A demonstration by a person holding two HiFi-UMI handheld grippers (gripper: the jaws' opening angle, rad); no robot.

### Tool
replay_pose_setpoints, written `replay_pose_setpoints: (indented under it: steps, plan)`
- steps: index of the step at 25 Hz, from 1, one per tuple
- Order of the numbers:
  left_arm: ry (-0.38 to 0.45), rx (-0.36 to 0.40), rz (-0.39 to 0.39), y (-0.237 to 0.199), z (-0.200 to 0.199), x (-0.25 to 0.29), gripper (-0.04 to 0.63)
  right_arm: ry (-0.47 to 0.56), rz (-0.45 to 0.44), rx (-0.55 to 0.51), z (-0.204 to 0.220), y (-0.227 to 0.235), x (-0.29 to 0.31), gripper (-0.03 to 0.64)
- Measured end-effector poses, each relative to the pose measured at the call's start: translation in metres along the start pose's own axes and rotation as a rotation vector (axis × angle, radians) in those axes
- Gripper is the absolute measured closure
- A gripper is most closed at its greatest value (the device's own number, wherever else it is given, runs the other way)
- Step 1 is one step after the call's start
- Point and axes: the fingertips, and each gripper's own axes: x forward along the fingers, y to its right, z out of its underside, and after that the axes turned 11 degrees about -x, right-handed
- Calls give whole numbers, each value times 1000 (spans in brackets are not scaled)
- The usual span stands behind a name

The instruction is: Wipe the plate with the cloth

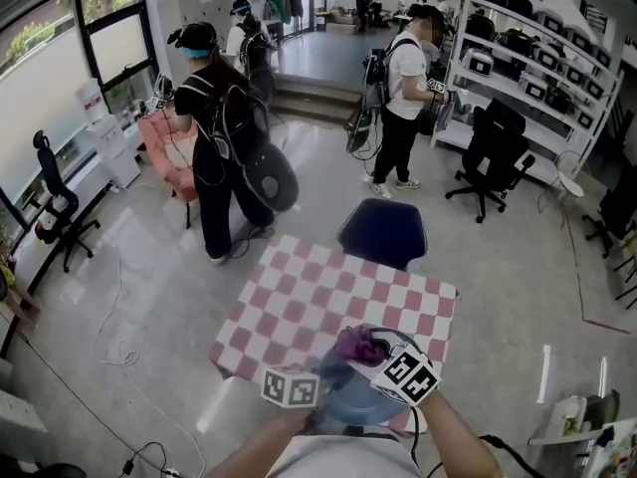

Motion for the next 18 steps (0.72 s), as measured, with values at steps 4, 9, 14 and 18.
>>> replay_pose_setpoints:
  steps: [4, 9, 14, 18]
  plan:
    - [-6, 12, 6, 2, 4, -1, 518, 16, -56, -16, -5, -19, 4, 440]
    - [-23, 48, 11, 4, 10, -5, 520, 40, -169, -5, -13, -42, 6, 443]
    - [-14, 42, -4, -1, 13, -11, 523, 43, -166, 10, -10, -45, 9, 443]
    - [-4, 29, -15, -7, 14, -18, 523, 43, -133, 32, -5, -42, 10, 443]
